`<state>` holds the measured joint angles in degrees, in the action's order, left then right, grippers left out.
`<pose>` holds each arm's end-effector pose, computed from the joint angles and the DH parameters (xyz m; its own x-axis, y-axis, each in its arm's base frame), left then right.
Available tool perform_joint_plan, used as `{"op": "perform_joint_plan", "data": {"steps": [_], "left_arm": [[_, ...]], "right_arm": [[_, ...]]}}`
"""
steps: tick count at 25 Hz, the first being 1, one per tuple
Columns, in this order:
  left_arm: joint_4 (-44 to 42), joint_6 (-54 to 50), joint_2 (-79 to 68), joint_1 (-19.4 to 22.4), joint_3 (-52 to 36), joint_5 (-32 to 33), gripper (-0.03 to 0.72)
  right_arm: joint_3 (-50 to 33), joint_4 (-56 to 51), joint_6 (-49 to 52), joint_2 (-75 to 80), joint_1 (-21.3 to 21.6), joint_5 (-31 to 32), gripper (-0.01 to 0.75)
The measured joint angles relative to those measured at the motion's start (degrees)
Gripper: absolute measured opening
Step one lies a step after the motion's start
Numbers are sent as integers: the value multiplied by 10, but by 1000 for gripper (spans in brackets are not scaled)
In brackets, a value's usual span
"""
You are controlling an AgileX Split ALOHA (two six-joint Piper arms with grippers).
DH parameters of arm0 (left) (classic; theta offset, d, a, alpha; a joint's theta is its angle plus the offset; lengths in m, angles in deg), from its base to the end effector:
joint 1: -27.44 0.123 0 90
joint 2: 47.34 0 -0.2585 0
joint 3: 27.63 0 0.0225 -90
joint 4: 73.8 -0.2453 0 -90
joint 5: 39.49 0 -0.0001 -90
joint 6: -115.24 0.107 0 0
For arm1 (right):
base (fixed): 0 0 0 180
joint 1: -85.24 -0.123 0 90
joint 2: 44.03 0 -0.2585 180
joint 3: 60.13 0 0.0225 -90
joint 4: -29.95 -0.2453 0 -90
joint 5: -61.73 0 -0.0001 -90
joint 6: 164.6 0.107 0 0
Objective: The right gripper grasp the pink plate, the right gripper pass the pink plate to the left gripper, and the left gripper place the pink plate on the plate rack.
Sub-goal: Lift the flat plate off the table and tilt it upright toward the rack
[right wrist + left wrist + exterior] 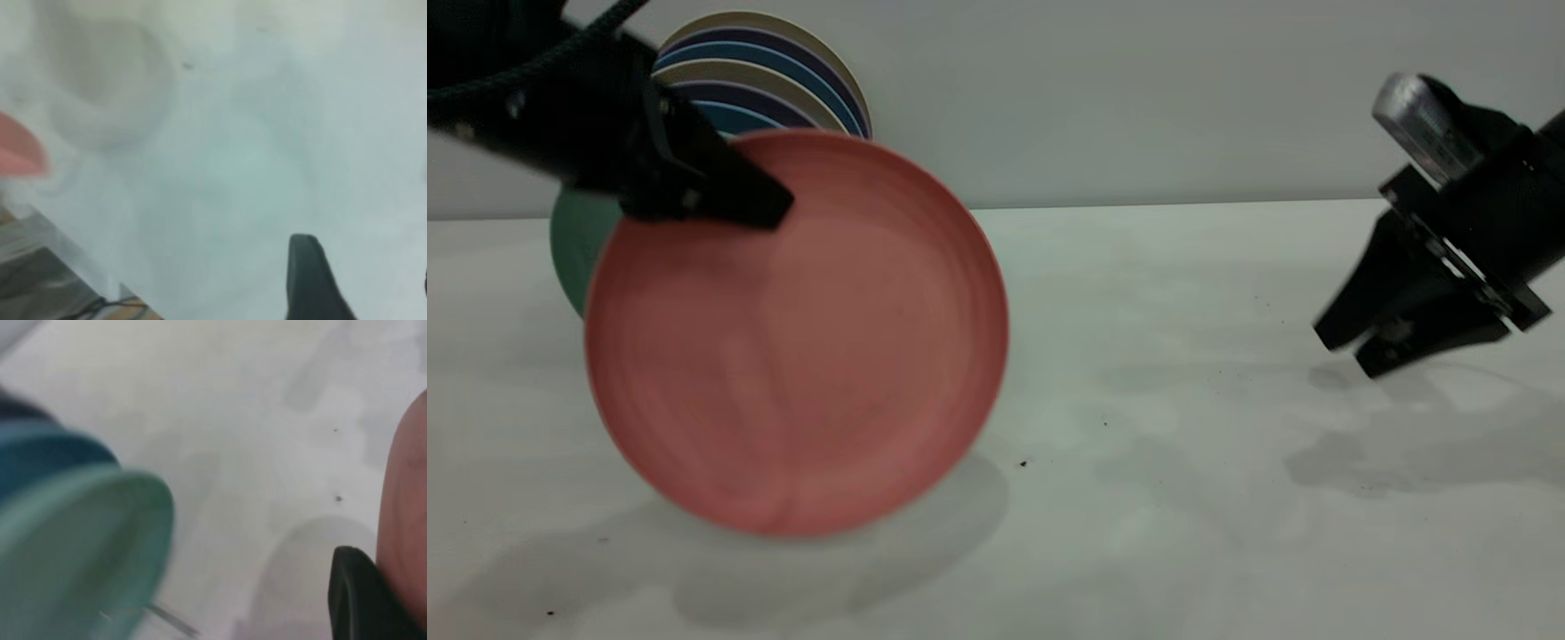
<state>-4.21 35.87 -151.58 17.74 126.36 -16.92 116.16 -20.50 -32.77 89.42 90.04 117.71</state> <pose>0.3202 -0.0939 0.1575 -0.4109 0.5799 -0.7034 0.7280 0.6732 0.1298 0.3647 0.0380 0.0638 -0.9836 -0.1048 -0.1469 -0.1742 0.7634 0.6220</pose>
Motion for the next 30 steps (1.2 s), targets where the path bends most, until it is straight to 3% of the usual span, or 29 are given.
{"op": "perform_joint_plan", "data": {"steps": [7,14,23,30], "left_arm": [[-222,1,30,0,95,61,98],[-383,1,58,0,111,79,98],[-391,48,62,4,113,58,97],[-360,50,32,69,194,160,97]], "right_arm": [[0,68,47,0,0,-38,419],[0,99,67,0,0,-58,419],[0,99,69,0,0,-55,419],[0,98,72,0,0,-50,418]]}}
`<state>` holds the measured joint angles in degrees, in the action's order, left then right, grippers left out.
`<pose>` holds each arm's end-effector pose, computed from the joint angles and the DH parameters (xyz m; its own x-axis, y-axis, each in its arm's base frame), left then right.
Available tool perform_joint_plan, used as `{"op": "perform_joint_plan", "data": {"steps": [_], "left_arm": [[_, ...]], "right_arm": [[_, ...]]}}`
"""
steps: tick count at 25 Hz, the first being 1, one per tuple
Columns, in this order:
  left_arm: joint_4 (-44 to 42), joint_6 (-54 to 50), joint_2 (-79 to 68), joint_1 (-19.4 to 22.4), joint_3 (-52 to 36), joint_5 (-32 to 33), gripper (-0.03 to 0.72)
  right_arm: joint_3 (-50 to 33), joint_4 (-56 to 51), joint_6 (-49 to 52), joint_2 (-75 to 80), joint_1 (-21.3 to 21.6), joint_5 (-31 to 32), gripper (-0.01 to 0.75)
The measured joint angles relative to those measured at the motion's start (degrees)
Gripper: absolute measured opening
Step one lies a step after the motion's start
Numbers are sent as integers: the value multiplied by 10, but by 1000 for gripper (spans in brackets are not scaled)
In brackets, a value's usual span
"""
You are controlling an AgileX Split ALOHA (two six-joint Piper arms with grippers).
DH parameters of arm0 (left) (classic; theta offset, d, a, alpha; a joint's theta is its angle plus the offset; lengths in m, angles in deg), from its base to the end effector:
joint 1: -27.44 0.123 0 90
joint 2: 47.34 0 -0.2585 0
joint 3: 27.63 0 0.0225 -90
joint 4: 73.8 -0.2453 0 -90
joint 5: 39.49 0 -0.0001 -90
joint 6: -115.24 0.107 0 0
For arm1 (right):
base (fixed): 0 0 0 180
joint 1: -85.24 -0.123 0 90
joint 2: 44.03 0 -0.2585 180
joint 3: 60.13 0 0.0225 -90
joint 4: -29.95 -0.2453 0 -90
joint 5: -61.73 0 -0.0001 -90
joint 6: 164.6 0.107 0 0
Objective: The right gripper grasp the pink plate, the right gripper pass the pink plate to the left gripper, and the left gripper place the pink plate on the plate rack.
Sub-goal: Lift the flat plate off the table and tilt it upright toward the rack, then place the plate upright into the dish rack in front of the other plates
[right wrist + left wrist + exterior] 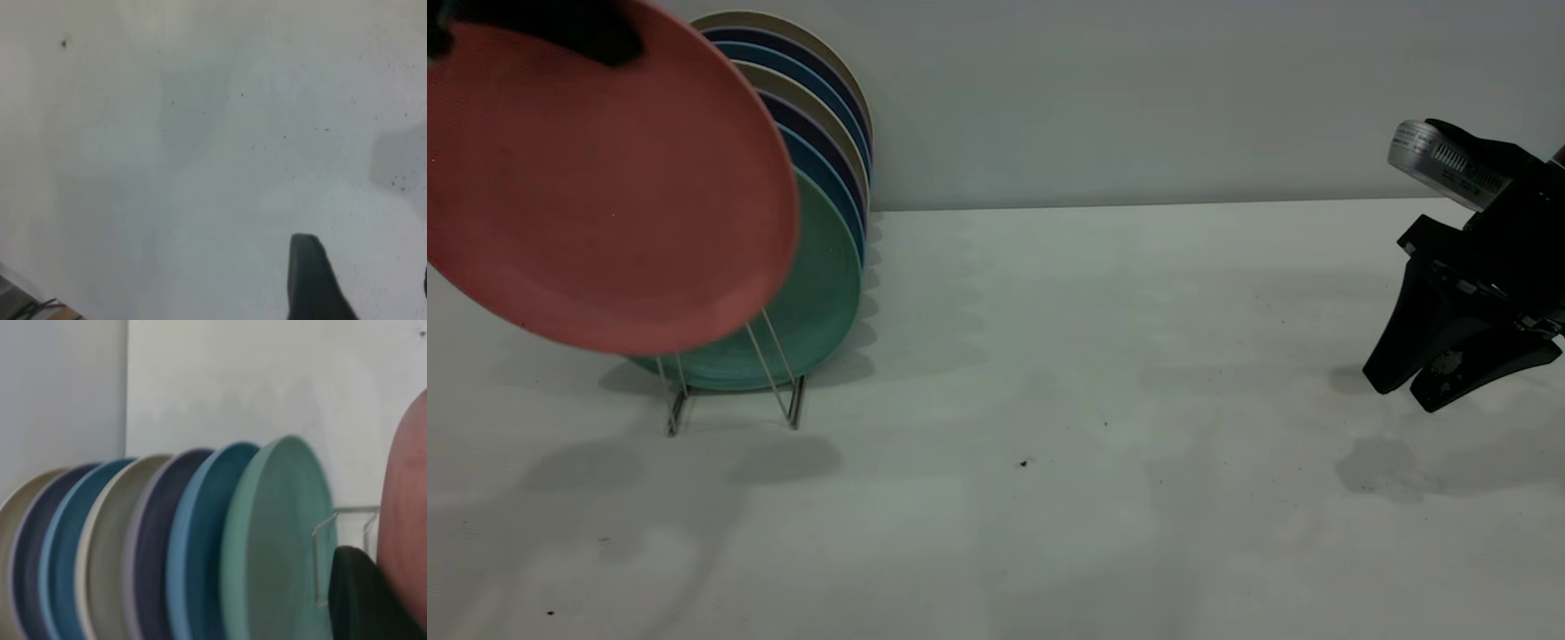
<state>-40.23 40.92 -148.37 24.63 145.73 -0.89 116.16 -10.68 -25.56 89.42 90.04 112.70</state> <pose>0.3505 -0.0542 0.2453 0.0975 0.9153 -0.3908 0.8164 0.1510 0.5574 0.3638 0.0238 0.0538 -0.9888 -0.1055 -0.1055 -0.1442 0.8570 0.4947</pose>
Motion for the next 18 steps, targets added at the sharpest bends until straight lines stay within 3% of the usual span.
{"op": "perform_joint_plan", "data": {"steps": [10,18], "left_arm": [[0,10,-85,18,94,26,97],[28,37,-98,18,101,-9,97]], "right_arm": [[0,-1,1,0,0,4,417],[0,-2,1,0,0,4,417]]}}
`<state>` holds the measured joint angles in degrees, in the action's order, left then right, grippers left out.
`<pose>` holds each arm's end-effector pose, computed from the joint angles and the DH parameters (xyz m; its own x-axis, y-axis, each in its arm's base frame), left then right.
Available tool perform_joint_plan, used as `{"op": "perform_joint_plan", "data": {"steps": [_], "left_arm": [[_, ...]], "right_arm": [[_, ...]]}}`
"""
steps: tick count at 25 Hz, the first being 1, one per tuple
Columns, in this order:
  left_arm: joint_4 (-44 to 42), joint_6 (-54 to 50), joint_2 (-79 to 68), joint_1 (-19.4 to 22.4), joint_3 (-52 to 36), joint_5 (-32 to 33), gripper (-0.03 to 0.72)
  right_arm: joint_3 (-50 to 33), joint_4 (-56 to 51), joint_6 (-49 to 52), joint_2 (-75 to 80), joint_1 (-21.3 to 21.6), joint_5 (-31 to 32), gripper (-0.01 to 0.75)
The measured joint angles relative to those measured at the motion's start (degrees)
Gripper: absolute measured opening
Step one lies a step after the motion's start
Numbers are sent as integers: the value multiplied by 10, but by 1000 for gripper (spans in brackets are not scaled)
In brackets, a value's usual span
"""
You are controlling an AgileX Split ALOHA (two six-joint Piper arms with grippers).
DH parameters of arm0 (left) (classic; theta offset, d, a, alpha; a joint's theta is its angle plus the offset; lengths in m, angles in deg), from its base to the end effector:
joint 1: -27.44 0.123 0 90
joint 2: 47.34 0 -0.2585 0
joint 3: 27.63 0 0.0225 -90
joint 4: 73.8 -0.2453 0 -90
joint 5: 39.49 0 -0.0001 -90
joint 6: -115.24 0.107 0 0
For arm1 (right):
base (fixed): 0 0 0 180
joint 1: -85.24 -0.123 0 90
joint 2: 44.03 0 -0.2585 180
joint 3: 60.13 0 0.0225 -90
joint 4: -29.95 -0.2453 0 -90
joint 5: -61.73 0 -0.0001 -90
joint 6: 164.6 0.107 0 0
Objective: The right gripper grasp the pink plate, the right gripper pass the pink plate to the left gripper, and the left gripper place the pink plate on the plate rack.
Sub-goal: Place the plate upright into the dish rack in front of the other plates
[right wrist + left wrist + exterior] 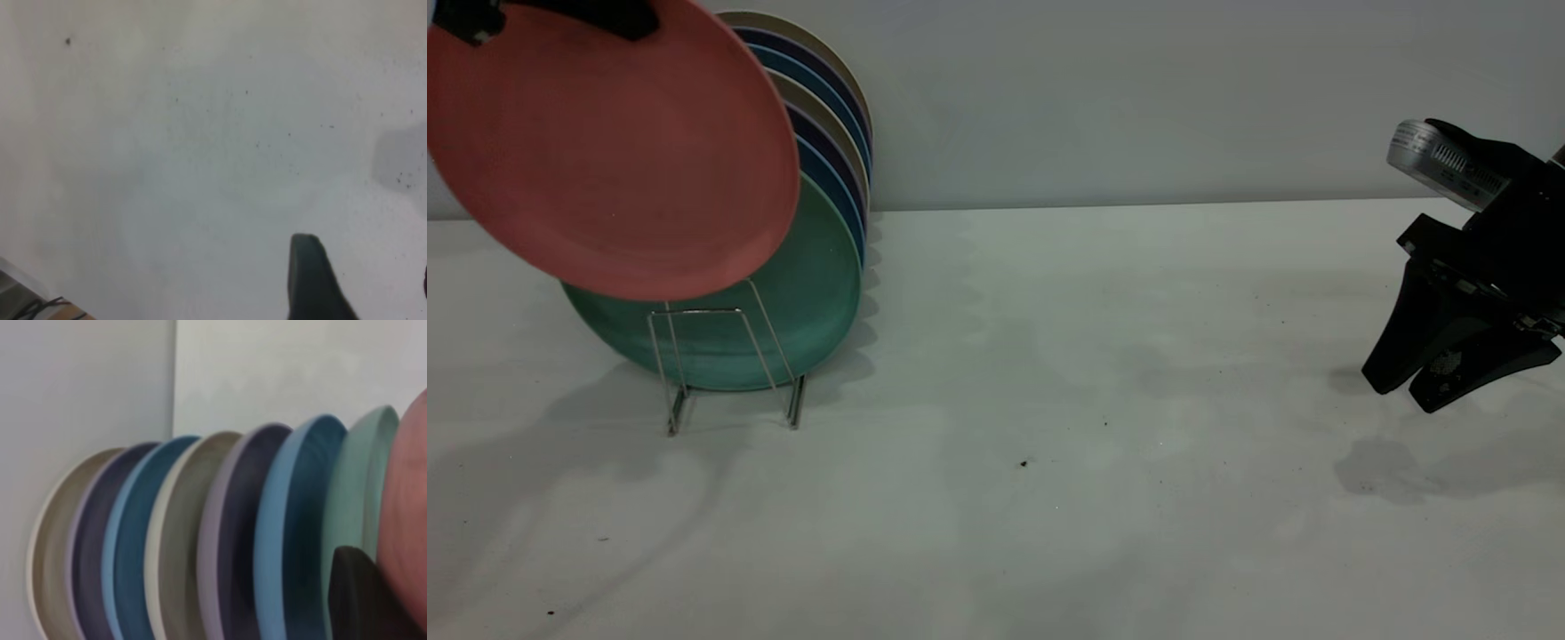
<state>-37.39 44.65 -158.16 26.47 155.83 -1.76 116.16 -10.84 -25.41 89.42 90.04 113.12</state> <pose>0.3970 -0.0456 0.2373 0.1057 0.9134 -0.3931 0.7917 0.1619 0.5890 0.3633 0.0244 0.0541 -0.9896 -0.1038 -0.0998 -0.1401 0.8542 0.5007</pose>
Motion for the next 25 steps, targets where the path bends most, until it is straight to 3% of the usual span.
{"op": "perform_joint_plan", "data": {"steps": [25], "left_arm": [[41,20,-53,0,0,-12,96]], "right_arm": [[0,0,0,0,0,0,417]]}}
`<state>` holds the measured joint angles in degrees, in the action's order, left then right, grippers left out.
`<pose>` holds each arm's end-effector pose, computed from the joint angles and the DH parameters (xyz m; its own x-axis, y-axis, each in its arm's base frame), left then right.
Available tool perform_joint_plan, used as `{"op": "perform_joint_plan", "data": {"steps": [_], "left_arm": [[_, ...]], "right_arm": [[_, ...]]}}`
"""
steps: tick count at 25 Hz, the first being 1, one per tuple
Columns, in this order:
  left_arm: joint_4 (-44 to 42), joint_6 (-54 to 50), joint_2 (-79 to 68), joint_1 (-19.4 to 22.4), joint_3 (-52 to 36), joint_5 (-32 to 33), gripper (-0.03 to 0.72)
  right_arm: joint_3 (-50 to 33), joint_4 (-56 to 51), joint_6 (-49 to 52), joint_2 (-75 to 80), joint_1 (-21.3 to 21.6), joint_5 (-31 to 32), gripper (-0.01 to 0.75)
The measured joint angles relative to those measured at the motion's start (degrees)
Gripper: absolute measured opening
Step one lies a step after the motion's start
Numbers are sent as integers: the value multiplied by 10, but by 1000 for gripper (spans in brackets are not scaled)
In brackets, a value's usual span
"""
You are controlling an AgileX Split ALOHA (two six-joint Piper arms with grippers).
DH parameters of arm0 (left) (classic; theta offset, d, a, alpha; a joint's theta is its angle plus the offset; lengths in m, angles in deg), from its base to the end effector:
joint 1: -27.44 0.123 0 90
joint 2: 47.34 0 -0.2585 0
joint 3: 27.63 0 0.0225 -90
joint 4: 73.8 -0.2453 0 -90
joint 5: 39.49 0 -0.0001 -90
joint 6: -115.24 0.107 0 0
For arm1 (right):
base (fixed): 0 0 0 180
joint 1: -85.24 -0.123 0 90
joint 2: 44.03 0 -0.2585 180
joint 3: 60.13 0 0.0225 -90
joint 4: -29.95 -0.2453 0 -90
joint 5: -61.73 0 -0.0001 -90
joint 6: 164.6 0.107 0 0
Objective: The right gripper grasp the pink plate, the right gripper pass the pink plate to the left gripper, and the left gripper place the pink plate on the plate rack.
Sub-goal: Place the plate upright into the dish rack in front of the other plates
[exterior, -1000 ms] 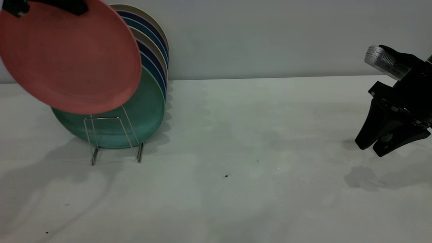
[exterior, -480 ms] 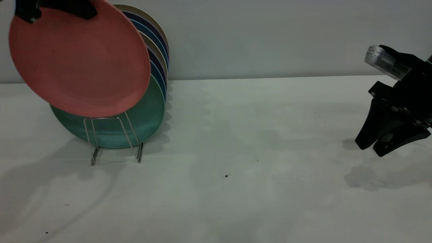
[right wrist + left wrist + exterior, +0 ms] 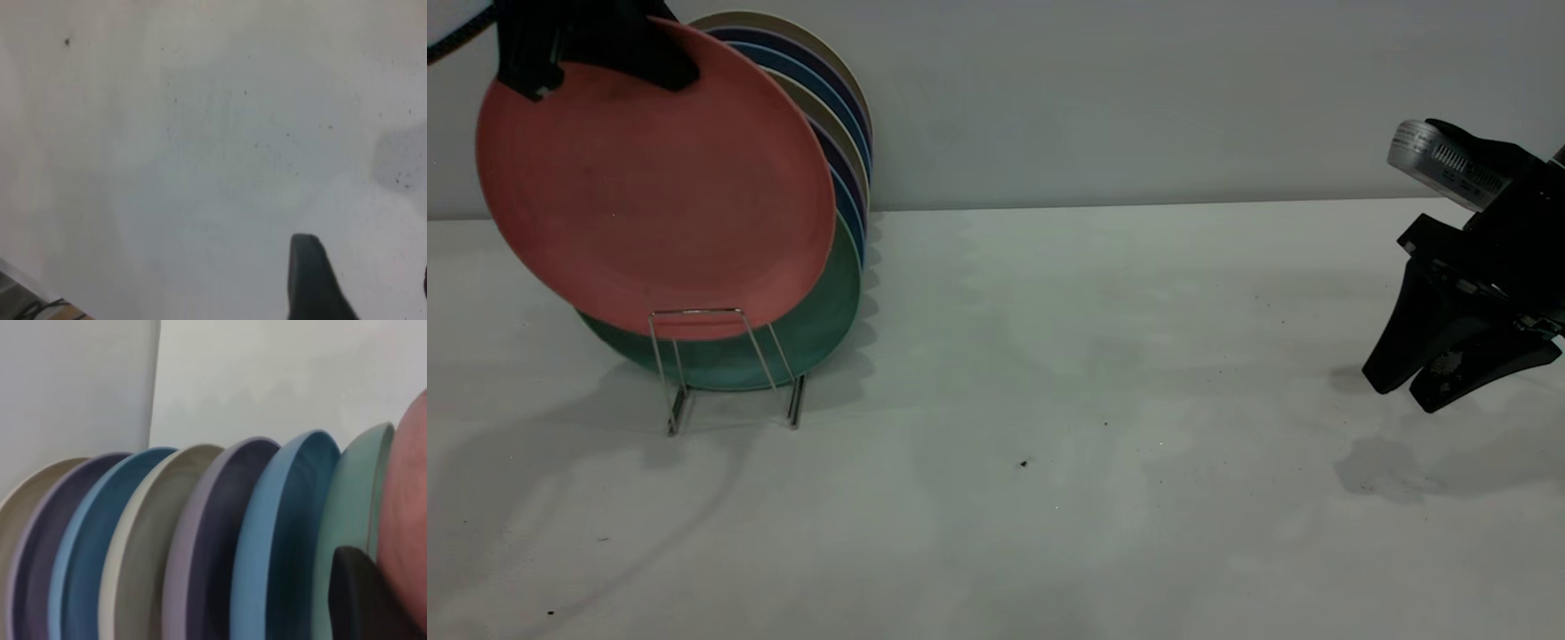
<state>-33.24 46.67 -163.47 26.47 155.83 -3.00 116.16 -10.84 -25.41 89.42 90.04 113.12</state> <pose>0.4088 -0.0484 0.2035 0.0684 0.8972 -0.4363 0.8249 0.1951 0.5305 0.3633 0.0244 0.0541 -0.9896 -0.1038 -0.0998 -0.1401 0.8542 0.5007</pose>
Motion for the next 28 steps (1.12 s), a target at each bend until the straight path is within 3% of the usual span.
{"op": "perform_joint_plan", "data": {"steps": [11,20,28], "left_arm": [[-30,-16,0,0,0,3,105],[-56,-45,0,0,0,8,231],[-61,-47,0,0,0,57,242]], "right_arm": [[0,1,0,0,0,-1,417],[0,1,0,0,0,-1,417],[0,2,0,0,0,-2,417]]}}
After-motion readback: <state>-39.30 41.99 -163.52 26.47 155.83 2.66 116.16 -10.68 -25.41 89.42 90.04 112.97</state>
